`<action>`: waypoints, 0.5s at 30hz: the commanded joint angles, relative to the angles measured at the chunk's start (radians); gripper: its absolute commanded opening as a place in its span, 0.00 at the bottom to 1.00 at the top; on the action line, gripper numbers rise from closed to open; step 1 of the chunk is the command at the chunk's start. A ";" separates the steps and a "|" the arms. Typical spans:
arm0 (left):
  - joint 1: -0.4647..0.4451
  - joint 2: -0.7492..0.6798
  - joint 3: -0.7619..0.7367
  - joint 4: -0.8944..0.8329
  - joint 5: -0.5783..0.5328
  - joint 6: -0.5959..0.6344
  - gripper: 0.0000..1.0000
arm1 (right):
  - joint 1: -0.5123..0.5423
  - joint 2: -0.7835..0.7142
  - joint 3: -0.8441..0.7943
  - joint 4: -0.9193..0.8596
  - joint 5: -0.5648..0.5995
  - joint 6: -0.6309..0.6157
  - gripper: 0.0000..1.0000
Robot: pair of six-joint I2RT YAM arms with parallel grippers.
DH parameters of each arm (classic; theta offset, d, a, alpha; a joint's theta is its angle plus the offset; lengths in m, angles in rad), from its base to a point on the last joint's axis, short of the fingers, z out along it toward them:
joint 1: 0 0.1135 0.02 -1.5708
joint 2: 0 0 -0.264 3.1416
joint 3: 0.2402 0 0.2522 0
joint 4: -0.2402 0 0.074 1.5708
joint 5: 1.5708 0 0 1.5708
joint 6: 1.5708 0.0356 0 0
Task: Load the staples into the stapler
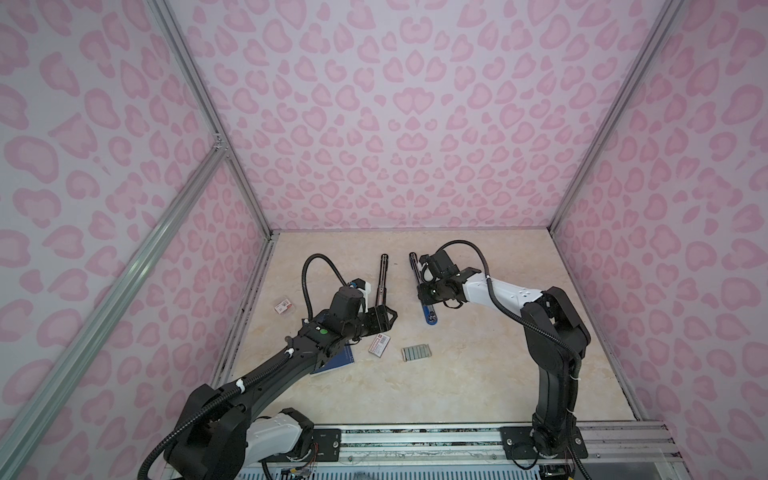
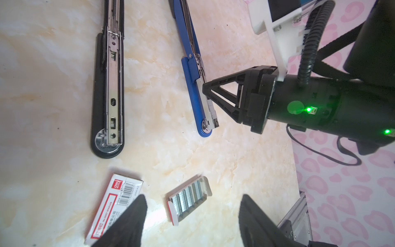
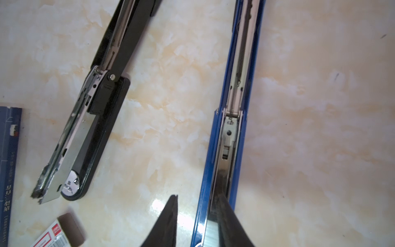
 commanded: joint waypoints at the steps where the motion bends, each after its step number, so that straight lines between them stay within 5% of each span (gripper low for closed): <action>1: 0.001 -0.005 -0.005 0.024 0.002 -0.008 0.71 | 0.009 -0.007 -0.022 -0.014 0.012 -0.003 0.31; 15: 0.001 -0.008 -0.008 0.023 0.001 -0.009 0.71 | 0.026 -0.018 -0.104 0.016 0.010 0.029 0.30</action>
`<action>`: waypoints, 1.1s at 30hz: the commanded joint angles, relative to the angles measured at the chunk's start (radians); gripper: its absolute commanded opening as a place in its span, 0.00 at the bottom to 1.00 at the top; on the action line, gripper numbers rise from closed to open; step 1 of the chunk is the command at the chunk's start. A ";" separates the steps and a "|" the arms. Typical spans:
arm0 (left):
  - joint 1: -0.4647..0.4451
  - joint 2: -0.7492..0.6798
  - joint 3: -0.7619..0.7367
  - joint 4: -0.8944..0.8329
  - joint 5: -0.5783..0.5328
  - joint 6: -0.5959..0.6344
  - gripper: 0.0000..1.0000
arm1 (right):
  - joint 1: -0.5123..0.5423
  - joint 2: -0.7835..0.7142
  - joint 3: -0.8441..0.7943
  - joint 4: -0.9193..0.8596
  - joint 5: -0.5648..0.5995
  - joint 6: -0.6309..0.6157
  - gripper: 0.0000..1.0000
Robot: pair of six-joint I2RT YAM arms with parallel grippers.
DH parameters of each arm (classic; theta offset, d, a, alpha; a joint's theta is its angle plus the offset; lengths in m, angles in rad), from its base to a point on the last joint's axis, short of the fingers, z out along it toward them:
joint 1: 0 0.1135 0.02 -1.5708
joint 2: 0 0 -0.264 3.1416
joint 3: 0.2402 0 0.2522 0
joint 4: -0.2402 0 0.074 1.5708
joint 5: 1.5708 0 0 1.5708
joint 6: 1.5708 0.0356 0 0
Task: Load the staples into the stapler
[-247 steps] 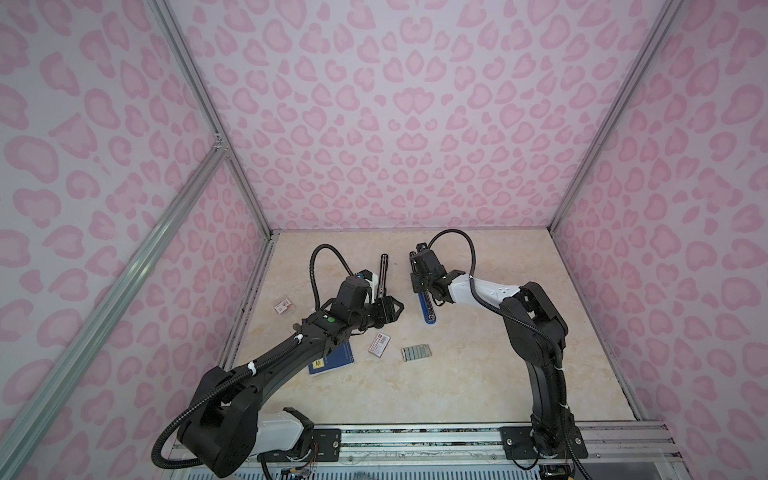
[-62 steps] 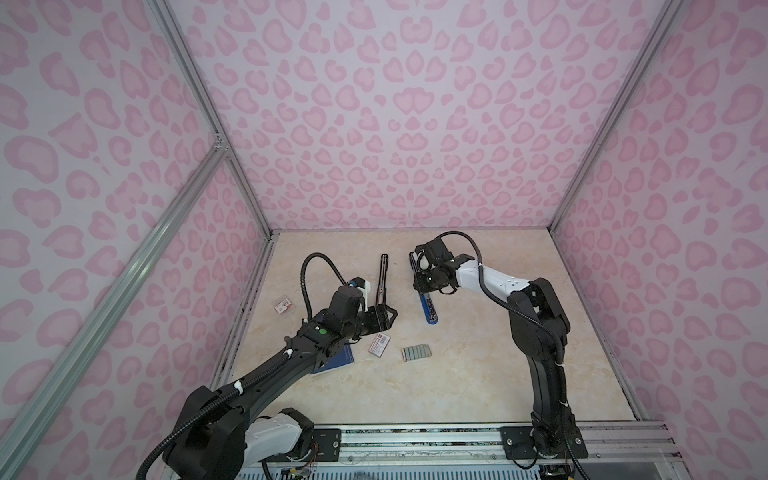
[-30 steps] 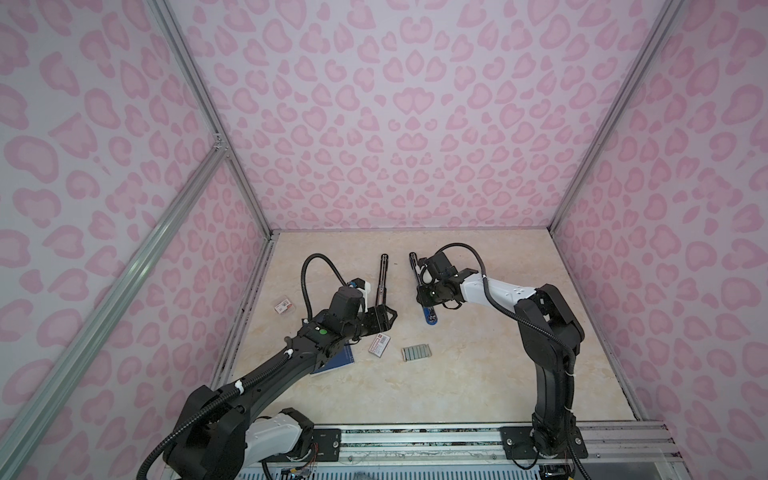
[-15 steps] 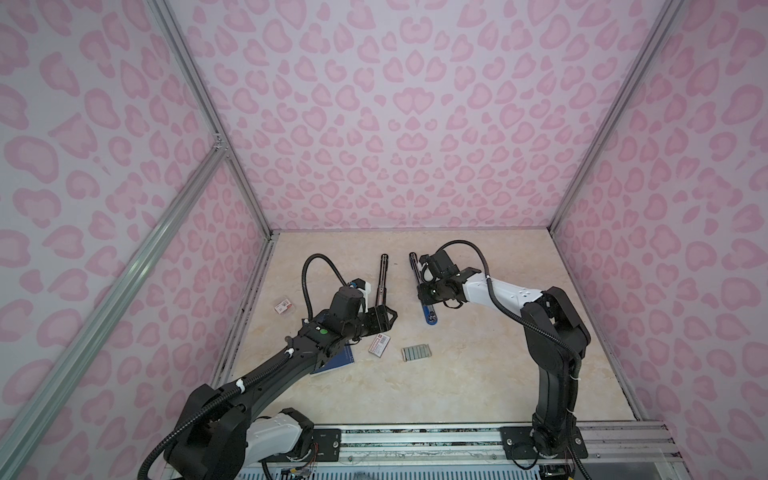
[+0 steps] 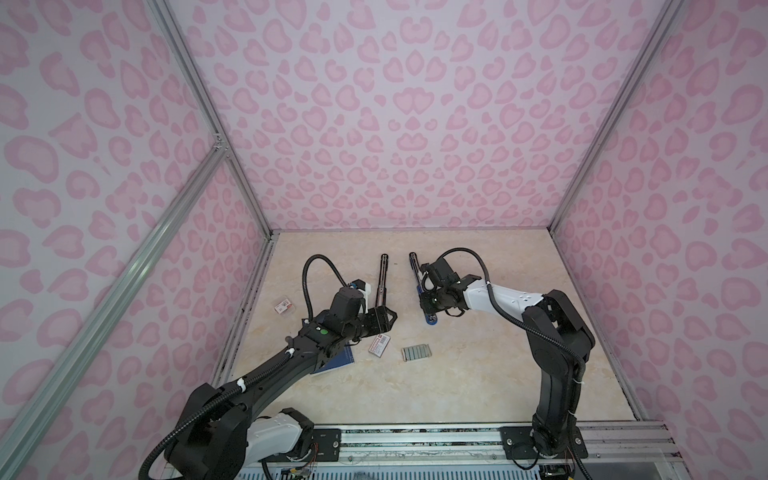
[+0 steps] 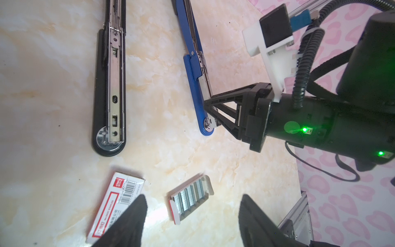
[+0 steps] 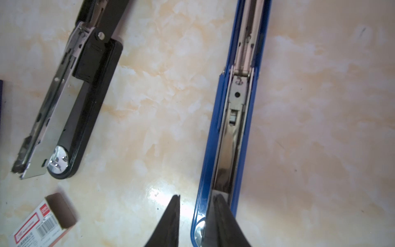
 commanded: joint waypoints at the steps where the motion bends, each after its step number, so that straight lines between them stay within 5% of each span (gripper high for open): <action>1: 0.002 -0.013 -0.003 0.022 0.000 -0.009 0.71 | 0.002 0.012 -0.013 0.002 0.005 0.017 0.30; 21: 0.002 -0.013 0.003 0.018 0.001 -0.008 0.71 | -0.006 0.070 0.106 -0.061 0.023 -0.015 0.37; 33: 0.002 0.007 0.012 0.025 0.008 -0.005 0.71 | 0.010 0.020 0.029 -0.076 0.004 -0.012 0.33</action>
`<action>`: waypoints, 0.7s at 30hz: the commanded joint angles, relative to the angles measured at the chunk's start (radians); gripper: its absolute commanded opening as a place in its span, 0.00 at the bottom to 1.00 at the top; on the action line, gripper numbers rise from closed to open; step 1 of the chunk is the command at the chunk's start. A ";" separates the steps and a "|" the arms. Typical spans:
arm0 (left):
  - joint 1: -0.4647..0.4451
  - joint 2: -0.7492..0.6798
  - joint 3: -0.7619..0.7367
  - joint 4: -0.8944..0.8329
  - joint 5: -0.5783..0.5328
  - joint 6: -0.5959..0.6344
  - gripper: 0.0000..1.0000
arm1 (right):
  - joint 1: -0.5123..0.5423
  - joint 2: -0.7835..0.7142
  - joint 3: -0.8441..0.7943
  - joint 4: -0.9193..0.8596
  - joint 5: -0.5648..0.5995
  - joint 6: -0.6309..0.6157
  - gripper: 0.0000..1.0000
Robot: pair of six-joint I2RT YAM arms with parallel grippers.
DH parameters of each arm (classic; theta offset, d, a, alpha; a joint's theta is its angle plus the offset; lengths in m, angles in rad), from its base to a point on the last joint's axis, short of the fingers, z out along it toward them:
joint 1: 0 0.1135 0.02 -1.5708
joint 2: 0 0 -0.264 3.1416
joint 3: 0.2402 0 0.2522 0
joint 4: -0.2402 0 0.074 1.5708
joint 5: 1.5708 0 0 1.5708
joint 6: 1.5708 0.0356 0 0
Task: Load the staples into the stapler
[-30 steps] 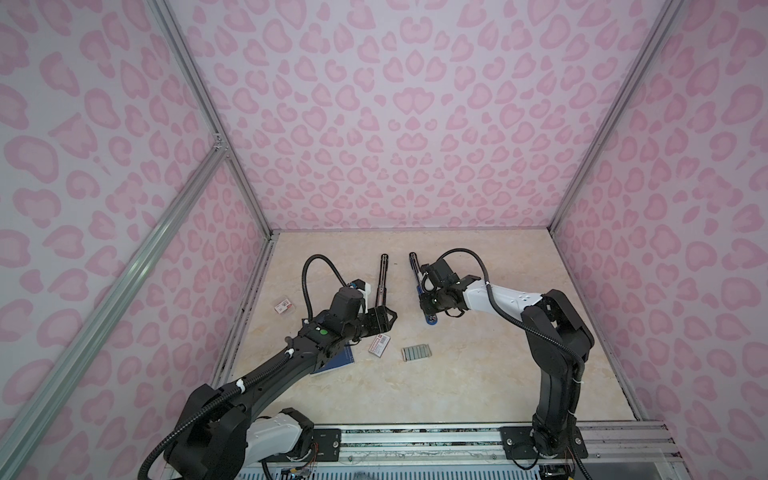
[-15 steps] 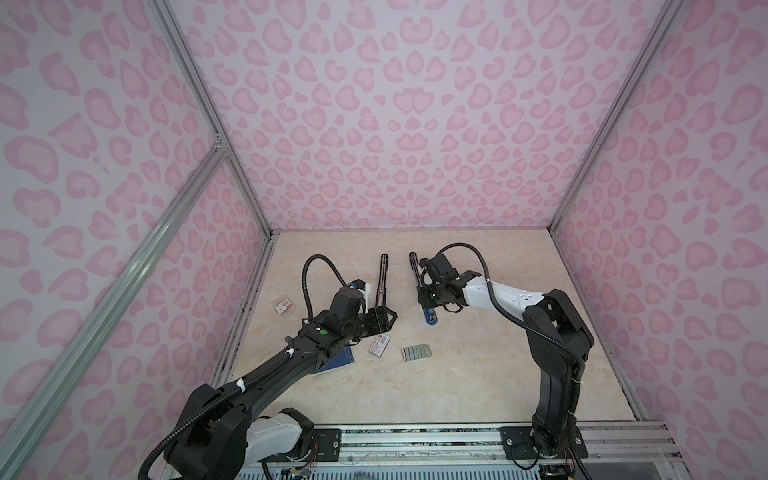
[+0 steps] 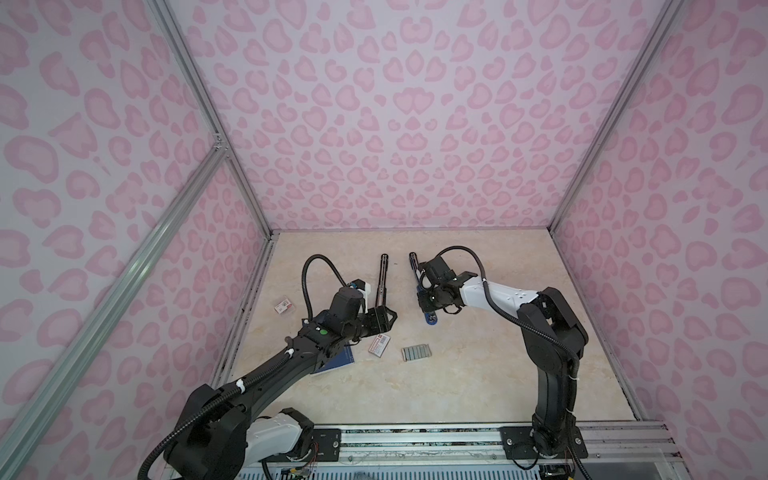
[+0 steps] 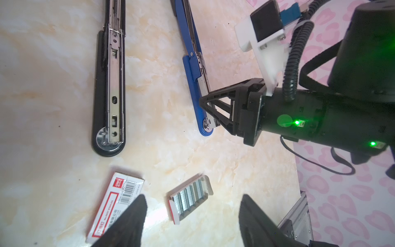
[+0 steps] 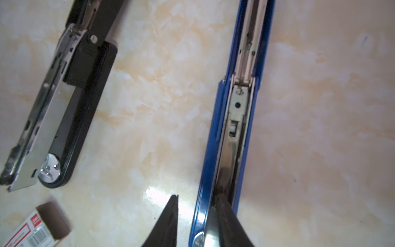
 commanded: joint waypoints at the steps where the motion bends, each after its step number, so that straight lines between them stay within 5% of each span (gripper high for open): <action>1: 0.002 0.007 0.012 0.025 0.008 -0.005 0.71 | 0.006 -0.014 -0.026 -0.036 -0.009 0.000 0.33; 12: 0.001 0.013 0.015 0.027 0.007 -0.006 0.71 | 0.007 -0.124 -0.067 -0.029 0.003 0.014 0.35; 21: 0.002 0.030 0.034 0.024 0.005 0.001 0.71 | -0.098 -0.209 -0.184 0.016 0.059 0.021 0.32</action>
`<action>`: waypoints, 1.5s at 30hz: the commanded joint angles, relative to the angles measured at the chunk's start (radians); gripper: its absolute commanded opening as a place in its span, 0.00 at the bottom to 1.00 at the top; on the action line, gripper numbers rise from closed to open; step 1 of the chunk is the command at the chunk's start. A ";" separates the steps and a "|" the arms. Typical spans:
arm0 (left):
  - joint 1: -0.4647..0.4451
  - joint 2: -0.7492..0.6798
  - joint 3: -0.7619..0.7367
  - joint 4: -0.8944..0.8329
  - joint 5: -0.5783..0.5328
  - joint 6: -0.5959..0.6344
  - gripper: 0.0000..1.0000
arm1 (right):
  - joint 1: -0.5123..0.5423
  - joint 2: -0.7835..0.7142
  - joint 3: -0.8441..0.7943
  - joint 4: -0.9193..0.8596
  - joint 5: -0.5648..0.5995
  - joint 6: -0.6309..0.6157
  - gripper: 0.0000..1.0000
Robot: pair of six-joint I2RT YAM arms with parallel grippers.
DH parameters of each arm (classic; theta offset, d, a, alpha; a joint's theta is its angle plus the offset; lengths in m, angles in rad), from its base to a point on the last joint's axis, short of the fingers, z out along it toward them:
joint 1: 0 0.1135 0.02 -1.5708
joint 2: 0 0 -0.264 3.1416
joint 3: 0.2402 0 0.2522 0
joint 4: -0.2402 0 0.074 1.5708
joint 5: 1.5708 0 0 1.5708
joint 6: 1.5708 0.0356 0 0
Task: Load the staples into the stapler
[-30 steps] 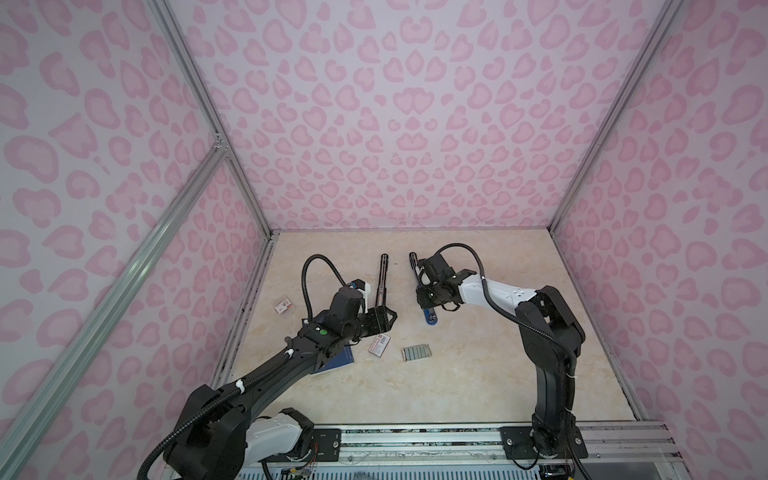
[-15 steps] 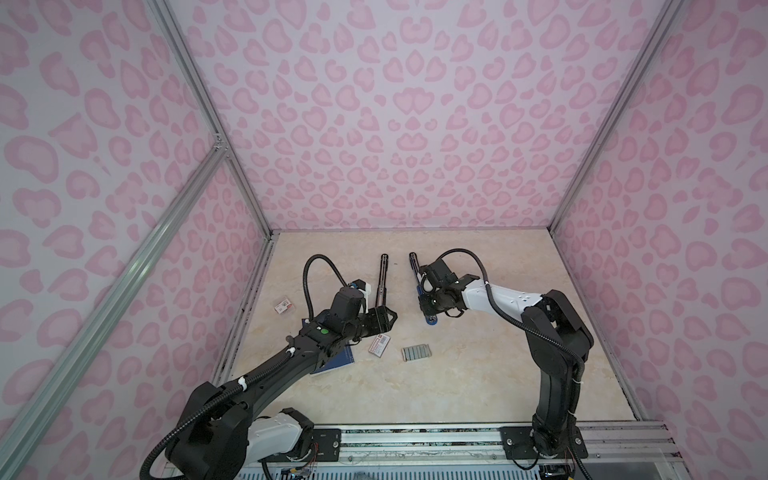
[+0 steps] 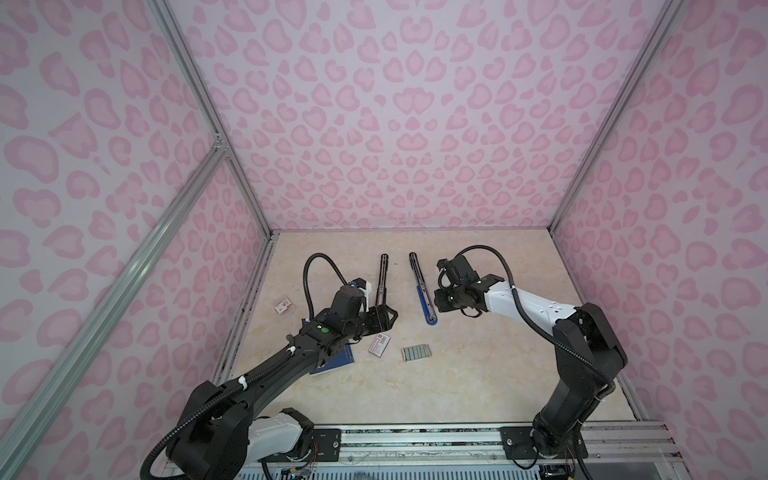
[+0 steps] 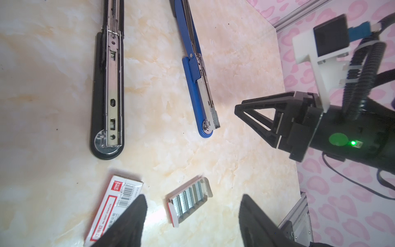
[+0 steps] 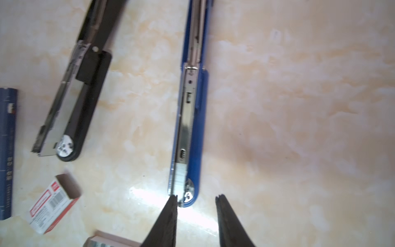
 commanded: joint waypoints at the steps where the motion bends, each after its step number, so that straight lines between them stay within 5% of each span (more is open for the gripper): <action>1: 0.001 0.015 0.016 0.025 0.005 0.000 0.71 | -0.012 0.013 -0.023 0.030 0.044 -0.006 0.32; 11: 0.003 0.040 0.045 0.002 -0.028 0.002 0.73 | 0.031 0.146 0.007 0.064 0.078 -0.014 0.32; 22: 0.008 0.220 0.206 -0.056 -0.067 0.065 0.75 | 0.143 0.123 -0.034 0.194 -0.032 0.039 0.33; 45: 0.005 1.073 1.138 -0.360 -0.085 0.258 0.75 | 0.032 -0.541 -0.576 0.209 0.056 0.192 0.40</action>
